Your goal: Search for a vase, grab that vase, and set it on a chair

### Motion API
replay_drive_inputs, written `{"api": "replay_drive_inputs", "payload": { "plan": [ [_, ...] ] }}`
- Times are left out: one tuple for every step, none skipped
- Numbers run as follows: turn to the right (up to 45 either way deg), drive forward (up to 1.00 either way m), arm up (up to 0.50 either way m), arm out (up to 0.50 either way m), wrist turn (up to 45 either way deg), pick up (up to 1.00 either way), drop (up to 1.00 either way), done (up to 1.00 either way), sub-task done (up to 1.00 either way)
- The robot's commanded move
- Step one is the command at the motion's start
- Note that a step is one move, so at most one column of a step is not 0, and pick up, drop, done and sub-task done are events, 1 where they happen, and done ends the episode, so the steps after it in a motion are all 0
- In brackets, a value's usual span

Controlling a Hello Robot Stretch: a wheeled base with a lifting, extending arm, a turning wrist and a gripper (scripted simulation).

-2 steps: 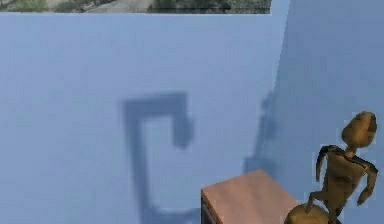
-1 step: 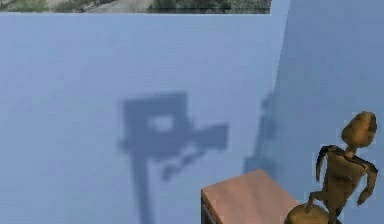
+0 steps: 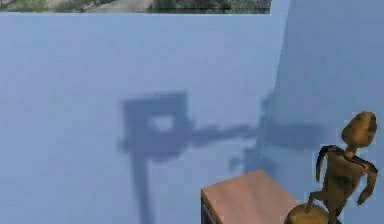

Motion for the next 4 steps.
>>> {"api": "replay_drive_inputs", "payload": {
  "plan": [
    [0.0,0.00,0.00,0.00,45.0,0.00,0.00,0.00,0.00],
    [0.0,0.00,0.00,0.00,45.0,0.00,0.00,0.00,0.00],
    [0.0,0.00,0.00,0.00,45.0,0.00,0.00,0.00,0.00],
    [0.0,0.00,0.00,0.00,45.0,0.00,0.00,0.00,0.00]
  ]
}}
